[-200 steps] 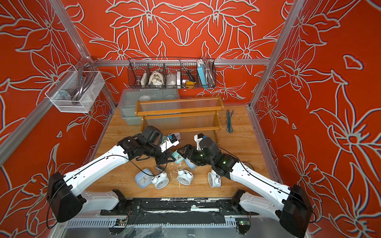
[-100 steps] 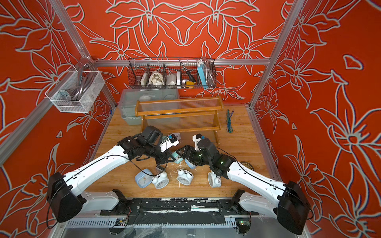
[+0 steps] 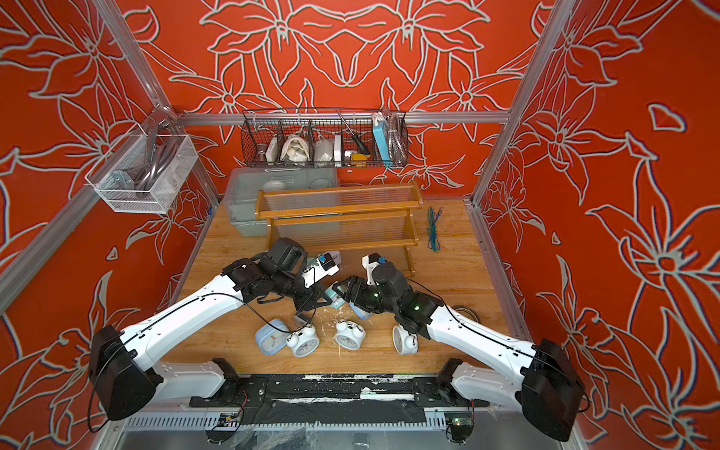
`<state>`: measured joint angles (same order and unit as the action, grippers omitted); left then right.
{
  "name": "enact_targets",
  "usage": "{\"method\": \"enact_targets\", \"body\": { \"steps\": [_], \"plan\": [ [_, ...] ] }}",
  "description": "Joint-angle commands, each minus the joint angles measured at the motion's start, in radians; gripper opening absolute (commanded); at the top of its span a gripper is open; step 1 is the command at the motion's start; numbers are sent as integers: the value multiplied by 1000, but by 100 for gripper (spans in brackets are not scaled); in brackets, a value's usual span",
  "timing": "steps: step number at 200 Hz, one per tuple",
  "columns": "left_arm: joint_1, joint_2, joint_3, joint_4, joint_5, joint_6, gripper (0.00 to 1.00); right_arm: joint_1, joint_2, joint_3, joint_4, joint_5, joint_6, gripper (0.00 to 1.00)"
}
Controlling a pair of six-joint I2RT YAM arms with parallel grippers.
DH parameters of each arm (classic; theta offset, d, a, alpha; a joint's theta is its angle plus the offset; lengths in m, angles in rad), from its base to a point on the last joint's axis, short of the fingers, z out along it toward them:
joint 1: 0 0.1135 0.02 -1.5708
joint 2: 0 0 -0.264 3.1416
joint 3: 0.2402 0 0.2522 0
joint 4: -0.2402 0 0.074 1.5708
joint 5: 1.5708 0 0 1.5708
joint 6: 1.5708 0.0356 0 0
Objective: Place the alarm clocks on the shelf by style
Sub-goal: Pick up the alarm from the center of the board.
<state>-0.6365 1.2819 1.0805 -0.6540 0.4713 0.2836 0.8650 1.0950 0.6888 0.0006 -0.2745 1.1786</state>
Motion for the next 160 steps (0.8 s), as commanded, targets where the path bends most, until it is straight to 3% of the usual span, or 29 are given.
{"method": "enact_targets", "body": {
  "steps": [1,22,71,106,160],
  "plan": [
    [11,-25,-4,-2,-3,20,54,5,-45,31,-100,102,-125,55],
    [77,-46,-11,0,59,17,61,-9,-57,52,-175,193,-220,55],
    [291,-72,-2,-12,218,-42,62,-49,-9,80,-194,363,-442,53],
    [333,-106,-26,-3,237,-46,63,-90,69,94,-115,428,-551,51],
    [368,-120,-34,1,248,-54,63,-124,237,140,-20,497,-615,50]
  ]
}}
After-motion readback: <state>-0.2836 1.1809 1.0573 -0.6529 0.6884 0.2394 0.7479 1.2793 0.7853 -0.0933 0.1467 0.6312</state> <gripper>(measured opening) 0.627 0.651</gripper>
